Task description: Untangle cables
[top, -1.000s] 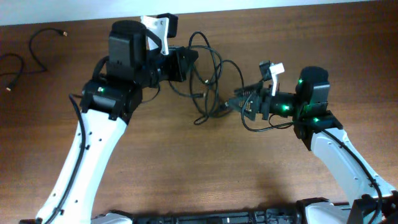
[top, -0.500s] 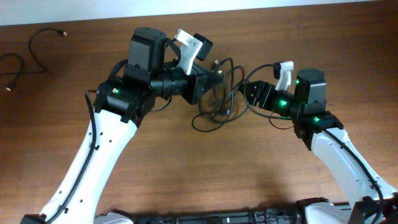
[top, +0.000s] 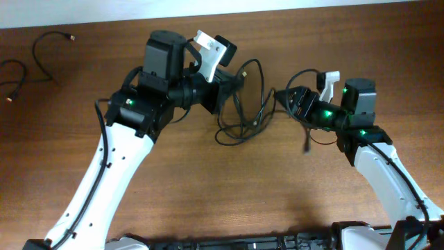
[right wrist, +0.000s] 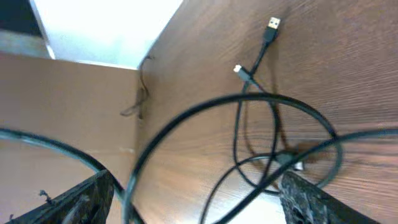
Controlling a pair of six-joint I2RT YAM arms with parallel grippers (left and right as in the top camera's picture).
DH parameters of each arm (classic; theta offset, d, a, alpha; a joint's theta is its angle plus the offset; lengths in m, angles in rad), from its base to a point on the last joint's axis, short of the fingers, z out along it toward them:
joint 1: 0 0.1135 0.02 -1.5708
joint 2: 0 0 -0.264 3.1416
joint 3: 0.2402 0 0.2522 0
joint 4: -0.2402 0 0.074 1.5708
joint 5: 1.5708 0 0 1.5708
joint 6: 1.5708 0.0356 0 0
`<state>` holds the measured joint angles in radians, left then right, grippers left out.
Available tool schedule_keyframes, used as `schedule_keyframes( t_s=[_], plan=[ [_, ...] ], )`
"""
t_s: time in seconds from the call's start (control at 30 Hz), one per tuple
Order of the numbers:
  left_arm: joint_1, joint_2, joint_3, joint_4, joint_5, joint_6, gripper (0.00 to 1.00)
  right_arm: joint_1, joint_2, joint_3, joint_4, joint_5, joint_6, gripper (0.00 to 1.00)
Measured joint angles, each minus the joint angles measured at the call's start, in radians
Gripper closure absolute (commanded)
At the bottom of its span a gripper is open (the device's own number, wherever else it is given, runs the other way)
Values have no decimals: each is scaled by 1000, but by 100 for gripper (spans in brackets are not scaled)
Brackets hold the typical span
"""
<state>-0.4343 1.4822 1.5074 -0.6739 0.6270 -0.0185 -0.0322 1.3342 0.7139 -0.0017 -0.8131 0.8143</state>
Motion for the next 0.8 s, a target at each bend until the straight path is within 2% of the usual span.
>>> schedule_keyframes(
  t_s=[0.03,0.13,0.2,0.27,0.33,0.4,0.47,0.53,0.63,0.7,0.8],
  plan=[
    [-15,0,0,0,0,0,100,0,0,0,6,7,61,17],
    [-74,0,0,0,0,0,100,22,0,0,62,30,199,56],
    [-93,0,0,6,0,0,100,72,0,0,62,35,235,66],
    [-97,0,0,22,2,0,100,78,1,0,63,45,235,96],
    [-97,0,0,45,3,0,100,78,18,0,63,70,227,96],
    [-80,0,0,1,-75,1,100,34,24,0,47,86,153,96],
    [25,-30,0,-43,-194,0,100,-182,24,6,-169,123,16,96],
    [164,-135,-6,19,-267,0,100,-341,24,6,-362,208,-100,96],
    [348,-329,-2,133,-329,0,100,-513,24,6,-497,380,-190,96],
    [410,-355,0,140,-389,0,100,-580,24,6,-541,455,-216,96],
    [454,-314,0,157,-486,0,100,-589,24,6,-582,523,-239,96]
  ],
)
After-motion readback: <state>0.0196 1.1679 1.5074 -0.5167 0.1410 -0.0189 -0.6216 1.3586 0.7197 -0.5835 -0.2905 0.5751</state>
